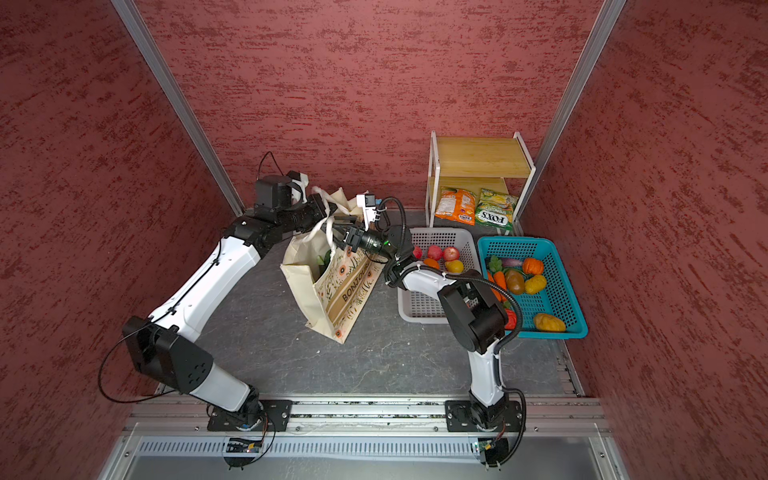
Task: Place the food into the grocery bag and tie it
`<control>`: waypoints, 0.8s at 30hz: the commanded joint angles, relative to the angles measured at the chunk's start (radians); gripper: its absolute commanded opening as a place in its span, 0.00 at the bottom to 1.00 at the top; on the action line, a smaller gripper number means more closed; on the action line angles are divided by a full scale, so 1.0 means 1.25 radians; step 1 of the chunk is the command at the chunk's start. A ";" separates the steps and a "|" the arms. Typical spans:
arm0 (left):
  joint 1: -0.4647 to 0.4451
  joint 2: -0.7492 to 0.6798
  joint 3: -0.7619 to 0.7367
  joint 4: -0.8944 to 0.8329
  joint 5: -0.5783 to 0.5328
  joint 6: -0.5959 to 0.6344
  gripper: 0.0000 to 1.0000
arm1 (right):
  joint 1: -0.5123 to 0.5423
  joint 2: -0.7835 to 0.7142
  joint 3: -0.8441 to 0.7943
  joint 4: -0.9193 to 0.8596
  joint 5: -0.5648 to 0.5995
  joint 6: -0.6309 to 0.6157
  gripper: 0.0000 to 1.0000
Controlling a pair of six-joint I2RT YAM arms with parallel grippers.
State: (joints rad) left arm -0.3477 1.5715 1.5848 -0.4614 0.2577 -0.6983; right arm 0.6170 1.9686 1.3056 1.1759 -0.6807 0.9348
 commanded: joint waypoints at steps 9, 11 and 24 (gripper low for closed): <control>-0.002 0.090 -0.048 -0.018 -0.100 0.045 0.00 | 0.028 -0.069 -0.039 0.258 -0.031 0.018 0.84; -0.003 0.094 -0.051 -0.014 -0.102 0.044 0.00 | 0.028 -0.068 -0.036 0.250 -0.028 0.021 0.84; -0.029 0.068 -0.116 0.023 -0.159 0.061 0.00 | 0.028 -0.049 0.020 0.192 0.010 0.062 0.81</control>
State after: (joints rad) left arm -0.3737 1.6176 1.4994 -0.3470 0.1524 -0.6750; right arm 0.6182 1.9686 1.2308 1.1984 -0.6651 0.9859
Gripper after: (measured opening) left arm 0.083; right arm 0.812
